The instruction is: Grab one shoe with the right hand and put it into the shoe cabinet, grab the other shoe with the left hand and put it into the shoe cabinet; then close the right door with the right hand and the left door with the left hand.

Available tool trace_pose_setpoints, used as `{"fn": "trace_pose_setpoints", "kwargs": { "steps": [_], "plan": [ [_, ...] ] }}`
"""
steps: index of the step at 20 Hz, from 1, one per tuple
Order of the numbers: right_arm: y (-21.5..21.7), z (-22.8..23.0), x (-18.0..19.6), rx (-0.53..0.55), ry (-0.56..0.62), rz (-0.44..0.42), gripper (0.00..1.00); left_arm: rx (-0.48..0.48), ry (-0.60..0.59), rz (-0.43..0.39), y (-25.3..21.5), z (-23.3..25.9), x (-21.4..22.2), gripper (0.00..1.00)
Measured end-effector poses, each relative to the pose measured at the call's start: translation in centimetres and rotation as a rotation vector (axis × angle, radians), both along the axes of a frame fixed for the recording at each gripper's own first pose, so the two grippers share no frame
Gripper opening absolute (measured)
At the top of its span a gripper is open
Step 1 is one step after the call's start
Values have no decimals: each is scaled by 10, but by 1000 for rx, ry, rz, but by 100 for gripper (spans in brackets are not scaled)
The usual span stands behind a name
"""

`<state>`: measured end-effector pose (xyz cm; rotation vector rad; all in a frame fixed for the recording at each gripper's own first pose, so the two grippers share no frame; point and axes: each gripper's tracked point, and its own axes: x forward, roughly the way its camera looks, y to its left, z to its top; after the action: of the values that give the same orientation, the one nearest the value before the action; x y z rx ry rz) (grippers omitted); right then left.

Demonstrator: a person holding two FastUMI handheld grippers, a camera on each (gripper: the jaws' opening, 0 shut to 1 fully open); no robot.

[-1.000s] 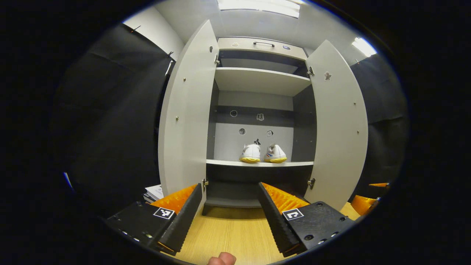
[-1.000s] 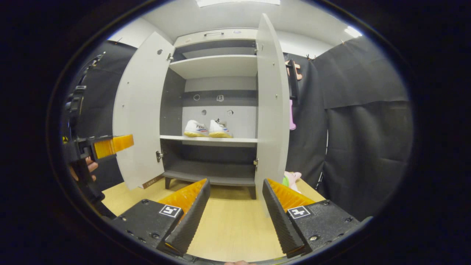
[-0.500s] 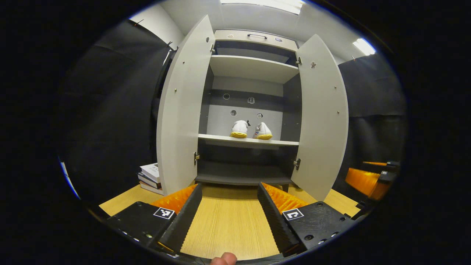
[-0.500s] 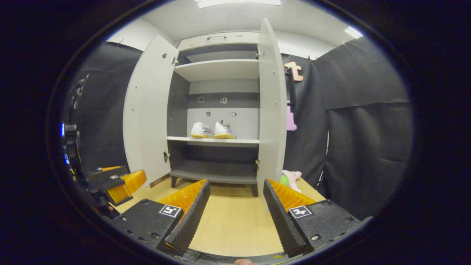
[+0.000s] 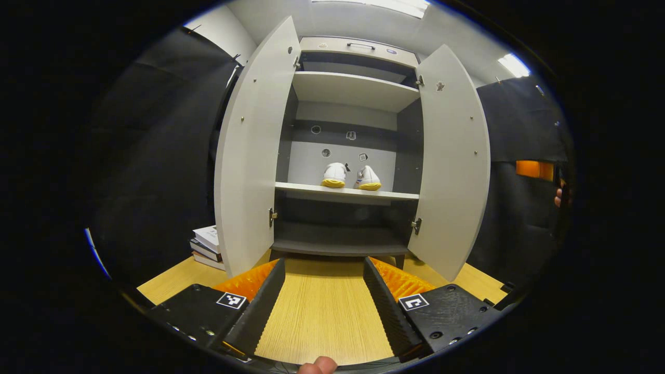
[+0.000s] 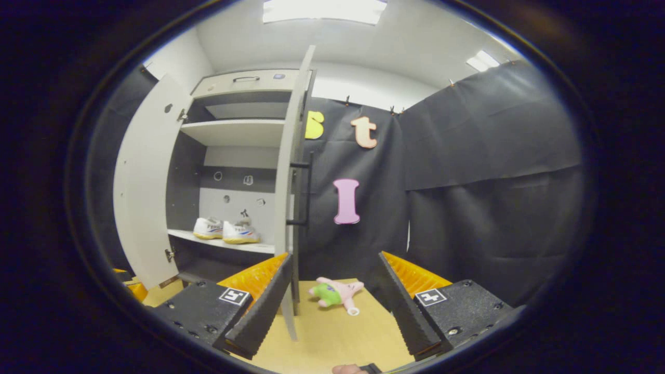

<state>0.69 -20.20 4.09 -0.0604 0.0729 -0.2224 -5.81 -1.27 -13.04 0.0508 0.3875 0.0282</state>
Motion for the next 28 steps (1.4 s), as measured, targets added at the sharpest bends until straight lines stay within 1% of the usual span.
{"fn": "trace_pose_setpoints", "kwargs": {
  "steps": [3,5,9,12,13,14,16,17,18,21,24,26,28],
  "plan": [
    [-21,27,32,-15,-21,-18,100,12,3,-1,1,-1,-1,90],
    [-27,36,57,10,-12,-14,100,25,16,3,3,-5,-1,91],
    [-31,34,103,72,32,23,100,31,31,10,4,-9,-4,91],
    [-39,34,126,66,49,21,100,37,45,11,6,-11,-6,91],
    [-41,35,130,53,46,16,96,38,49,10,6,-12,-7,90],
    [-42,38,133,43,45,17,99,38,53,14,8,-13,-8,91],
    [-40,39,135,29,52,31,98,30,64,13,7,-17,-9,91],
    [-40,40,135,36,52,28,98,26,70,12,7,-18,-10,91],
    [-34,40,136,50,50,45,98,24,75,9,5,-18,-8,91],
    [-32,39,133,48,46,24,95,30,63,-5,2,-15,-5,91],
    [-28,40,130,53,36,14,95,35,49,-24,-1,-12,-2,91],
    [-23,39,130,70,37,23,95,31,51,-28,-1,-13,-2,91],
    [-11,39,131,76,34,58,95,26,53,-29,-1,-14,-2,91]
  ]
}}
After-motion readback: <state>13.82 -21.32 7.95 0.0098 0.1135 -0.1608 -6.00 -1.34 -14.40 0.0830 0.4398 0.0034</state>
